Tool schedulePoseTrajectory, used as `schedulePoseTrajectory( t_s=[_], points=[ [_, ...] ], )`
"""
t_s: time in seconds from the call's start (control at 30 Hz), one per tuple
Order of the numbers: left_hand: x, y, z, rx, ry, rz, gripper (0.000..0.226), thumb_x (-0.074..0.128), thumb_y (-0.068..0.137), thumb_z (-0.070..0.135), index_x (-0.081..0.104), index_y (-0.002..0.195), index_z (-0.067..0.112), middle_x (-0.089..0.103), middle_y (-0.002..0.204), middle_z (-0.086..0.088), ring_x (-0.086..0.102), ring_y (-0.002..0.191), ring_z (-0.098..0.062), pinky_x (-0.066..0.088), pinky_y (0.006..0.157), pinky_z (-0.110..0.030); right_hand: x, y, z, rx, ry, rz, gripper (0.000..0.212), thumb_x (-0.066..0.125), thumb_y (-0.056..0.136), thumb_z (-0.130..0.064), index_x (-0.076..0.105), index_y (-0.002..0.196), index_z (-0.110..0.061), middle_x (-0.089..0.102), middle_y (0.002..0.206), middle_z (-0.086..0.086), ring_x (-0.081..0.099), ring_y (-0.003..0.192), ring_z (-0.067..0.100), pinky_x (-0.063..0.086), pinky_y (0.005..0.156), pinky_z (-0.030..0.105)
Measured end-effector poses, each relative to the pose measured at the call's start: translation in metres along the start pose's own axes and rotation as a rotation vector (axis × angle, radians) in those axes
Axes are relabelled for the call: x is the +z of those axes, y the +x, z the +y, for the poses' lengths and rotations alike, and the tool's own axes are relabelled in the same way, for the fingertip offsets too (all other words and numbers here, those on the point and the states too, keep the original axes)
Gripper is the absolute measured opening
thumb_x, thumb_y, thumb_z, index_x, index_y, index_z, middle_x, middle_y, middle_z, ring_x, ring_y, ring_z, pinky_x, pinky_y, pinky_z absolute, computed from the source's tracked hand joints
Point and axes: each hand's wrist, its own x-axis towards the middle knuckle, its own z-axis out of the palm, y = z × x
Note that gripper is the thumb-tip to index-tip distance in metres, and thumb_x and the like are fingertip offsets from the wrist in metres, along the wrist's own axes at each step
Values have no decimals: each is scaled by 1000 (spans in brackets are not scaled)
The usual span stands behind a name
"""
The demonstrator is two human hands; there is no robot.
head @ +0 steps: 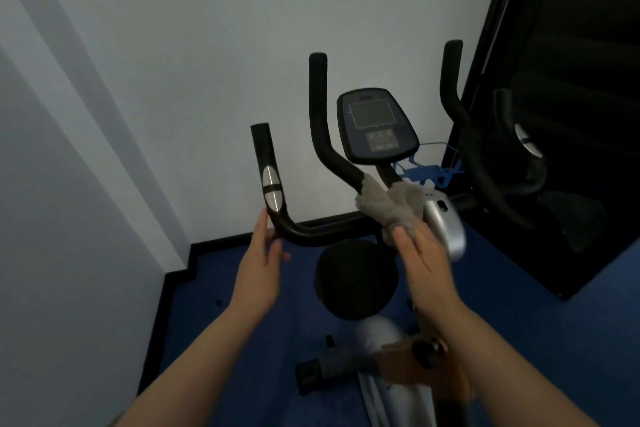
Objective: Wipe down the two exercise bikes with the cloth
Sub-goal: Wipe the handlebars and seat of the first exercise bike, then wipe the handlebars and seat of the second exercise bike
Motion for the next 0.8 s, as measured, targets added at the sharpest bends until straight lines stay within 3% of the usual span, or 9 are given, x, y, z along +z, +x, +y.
schedulePoseTrajectory(
  t_s=[0.07,0.17,0.23,0.33,0.4,0.47,0.57,0.67,0.8],
  points=[
    [-19,-28,-22,-26,107,-62,51,46,102,15,32,147,34,51,137,9,63,100,-8,42,82,-8,-4,-27,4,88,-1,64,21,44,96,-46,62,96,-37,66,95,-22,60,94,-3,45,84,20],
    [-41,-70,-46,-107,187,-124,44,51,100,13,45,140,28,51,140,10,61,104,-7,42,86,-17,0,-67,4,201,-85,92,27,42,99,-49,60,87,-32,65,83,-16,58,79,-4,46,76,23],
    [-50,-94,-55,-154,209,-166,41,51,99,14,48,138,26,52,138,10,59,105,-6,42,88,-20,9,-95,0,287,-124,144,34,45,99,-43,59,80,-19,62,70,-9,57,66,-3,47,69,23],
    [-55,-130,-62,-177,231,-241,38,50,100,17,50,137,26,53,134,12,56,94,3,42,78,-10,22,-145,-12,388,-221,134,37,46,101,-32,60,79,-6,59,67,-4,59,65,0,48,69,31],
    [-54,-153,-65,-194,242,-302,38,49,100,19,49,138,25,51,134,13,53,99,2,40,82,-13,29,-183,-20,473,-256,68,35,44,102,-33,59,82,-8,64,76,0,62,73,9,51,75,37],
    [-50,-180,-67,-209,258,-370,38,49,100,18,50,138,24,50,133,12,51,104,-3,38,87,-19,34,-220,-29,524,-319,15,35,43,102,-36,59,83,-11,66,82,2,63,77,13,50,73,34],
    [-43,-223,-69,-231,273,-461,35,50,99,15,53,134,20,53,130,8,52,102,-6,39,87,-20,37,-270,-45,533,-433,-76,36,46,101,-37,49,71,-18,58,70,-1,57,67,9,38,55,20],
    [-40,-263,-69,-239,305,-552,35,50,99,18,52,134,21,52,130,7,51,101,-5,40,83,-18,35,-308,-61,525,-518,-146,41,53,98,-37,39,61,-26,46,55,-9,50,53,3,33,48,20],
    [-42,-301,-71,-223,307,-559,32,50,99,21,54,131,26,53,128,11,51,97,-1,37,69,-6,28,-347,-74,521,-546,-185,39,52,97,-42,40,62,-32,48,56,-10,52,57,-7,36,50,13]
  ],
)
